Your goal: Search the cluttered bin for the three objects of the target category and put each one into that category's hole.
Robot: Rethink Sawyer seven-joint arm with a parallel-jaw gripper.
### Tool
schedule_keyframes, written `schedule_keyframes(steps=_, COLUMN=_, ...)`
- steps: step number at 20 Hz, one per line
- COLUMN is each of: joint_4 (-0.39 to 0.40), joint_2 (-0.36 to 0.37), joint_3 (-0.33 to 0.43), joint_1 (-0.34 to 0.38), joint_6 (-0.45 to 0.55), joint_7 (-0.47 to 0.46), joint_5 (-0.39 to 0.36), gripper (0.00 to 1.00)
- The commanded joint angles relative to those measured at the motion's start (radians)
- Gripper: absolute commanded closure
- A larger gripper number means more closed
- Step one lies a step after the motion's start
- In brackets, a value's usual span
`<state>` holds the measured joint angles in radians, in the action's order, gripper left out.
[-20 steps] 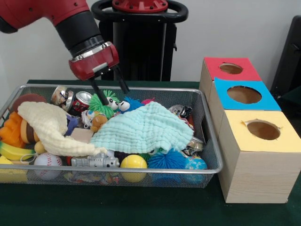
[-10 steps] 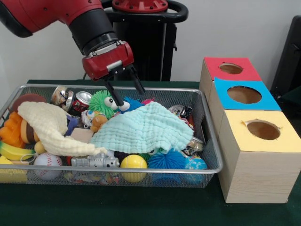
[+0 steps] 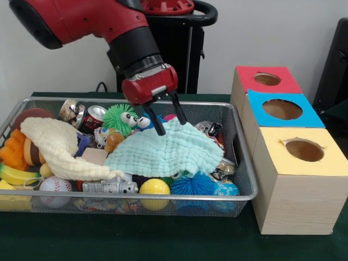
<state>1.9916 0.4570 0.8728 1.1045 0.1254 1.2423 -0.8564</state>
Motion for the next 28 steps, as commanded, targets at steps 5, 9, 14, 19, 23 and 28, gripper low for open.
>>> schedule_keyframes(steps=5, joint_4=-0.196, joint_2=0.067, joint_3=-0.264, joint_1=-0.180, joint_6=0.174, joint_7=0.089, joint_5=-0.020, gripper=0.00)
schedule_keyframes(steps=9, joint_4=-0.211, joint_2=0.072, joint_3=-0.282, joint_1=-0.205, joint_6=0.177, joint_7=0.078, joint_5=-0.011, gripper=0.00)
schedule_keyframes(steps=14, joint_4=-0.219, joint_2=0.085, joint_3=-0.311, joint_1=-0.235, joint_6=0.224, joint_7=0.050, joint_5=-0.007, gripper=0.00)
schedule_keyframes(steps=19, joint_4=-0.224, joint_2=0.094, joint_3=-0.333, joint_1=-0.248, joint_6=0.249, joint_7=0.028, joint_5=-0.005, gripper=1.00)
schedule_keyframes(steps=23, joint_4=-0.231, joint_2=0.092, joint_3=-0.335, joint_1=-0.246, joint_6=0.270, joint_7=0.008, joint_5=0.001, gripper=1.00)
schedule_keyframes(steps=28, joint_4=-0.239, joint_2=0.087, joint_3=-0.335, joint_1=-0.248, joint_6=0.290, joint_7=-0.004, joint_5=0.006, gripper=1.00)
